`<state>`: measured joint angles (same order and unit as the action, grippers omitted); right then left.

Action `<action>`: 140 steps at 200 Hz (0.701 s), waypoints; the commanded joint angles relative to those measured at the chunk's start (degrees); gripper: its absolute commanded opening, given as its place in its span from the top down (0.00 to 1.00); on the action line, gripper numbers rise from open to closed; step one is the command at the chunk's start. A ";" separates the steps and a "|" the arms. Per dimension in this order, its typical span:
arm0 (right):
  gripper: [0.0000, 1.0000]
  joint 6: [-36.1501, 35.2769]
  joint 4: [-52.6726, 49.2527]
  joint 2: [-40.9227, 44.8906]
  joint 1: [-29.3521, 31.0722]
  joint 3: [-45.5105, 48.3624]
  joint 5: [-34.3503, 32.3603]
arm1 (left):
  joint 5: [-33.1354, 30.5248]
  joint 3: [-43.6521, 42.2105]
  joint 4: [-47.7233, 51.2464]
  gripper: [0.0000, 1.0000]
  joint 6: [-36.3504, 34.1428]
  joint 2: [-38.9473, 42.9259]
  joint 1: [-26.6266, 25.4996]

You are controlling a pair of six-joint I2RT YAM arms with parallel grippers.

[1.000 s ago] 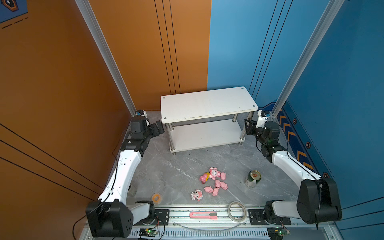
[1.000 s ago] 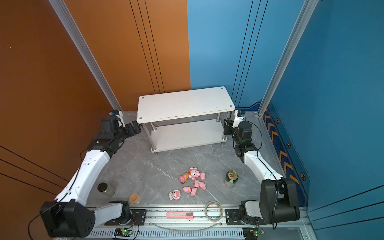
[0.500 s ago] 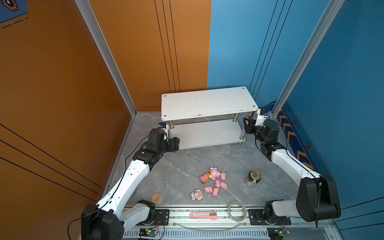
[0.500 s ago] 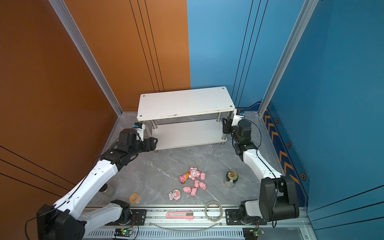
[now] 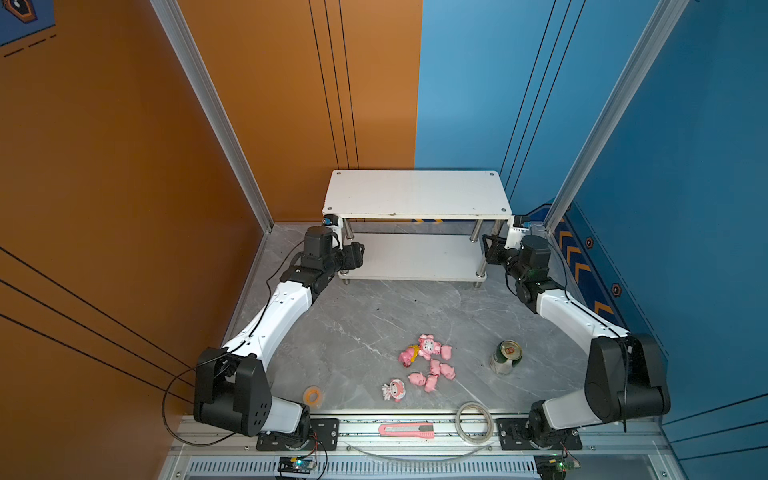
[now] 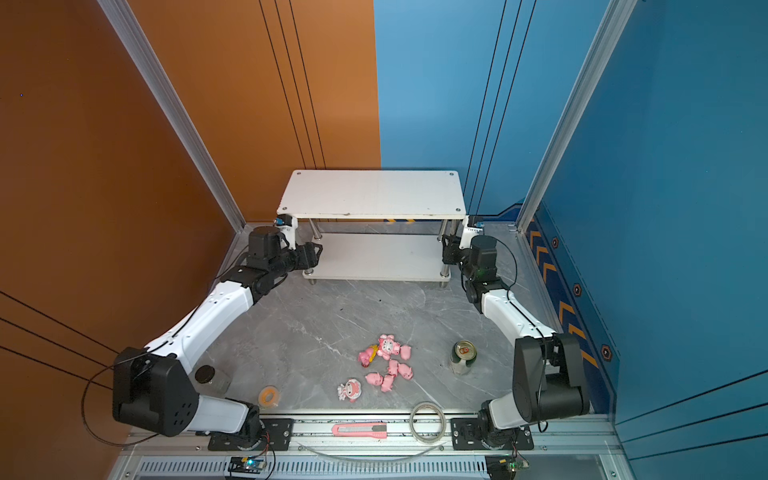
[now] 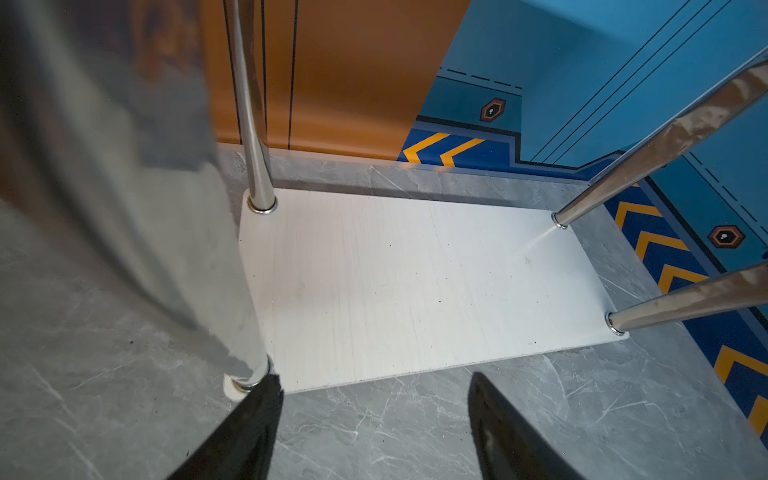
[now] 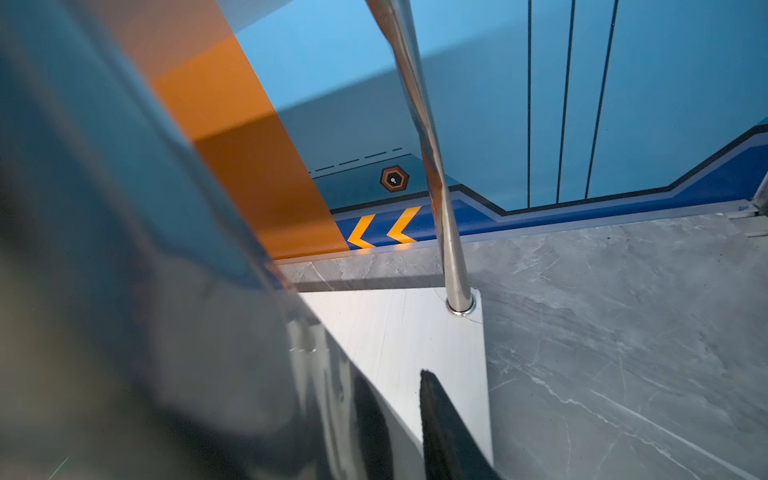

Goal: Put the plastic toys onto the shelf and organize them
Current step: 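Push the white shelf farther from the robot with both grippers, then move the right gripper over the pink toys while the left gripper releases the shelf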

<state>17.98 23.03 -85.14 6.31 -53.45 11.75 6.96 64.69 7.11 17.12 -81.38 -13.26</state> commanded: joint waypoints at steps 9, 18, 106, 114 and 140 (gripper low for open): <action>0.63 -0.82 -1.49 -1.62 -0.78 -3.97 1.34 | -0.48 -0.92 0.42 0.25 -2.06 1.84 -0.16; 0.63 -0.50 -1.63 -1.57 -0.77 -4.20 1.89 | 0.28 -0.76 0.53 0.25 -1.53 1.67 0.51; 0.59 -0.22 -16.26 20.40 4.26 8.93 -5.83 | -8.41 -9.62 4.95 0.16 1.87 13.40 -7.42; 0.58 -0.12 -19.16 23.28 5.63 10.62 -7.86 | -9.57 -11.54 5.62 0.10 2.45 15.47 -8.19; 0.54 0.74 -29.67 31.87 12.24 15.47 -15.78 | -12.98 -19.48 4.37 0.02 4.50 22.88 -10.54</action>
<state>18.09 7.31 -59.00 13.50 -42.13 5.17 -0.49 51.77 10.31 19.20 -63.70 -22.13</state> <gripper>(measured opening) 0.436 0.978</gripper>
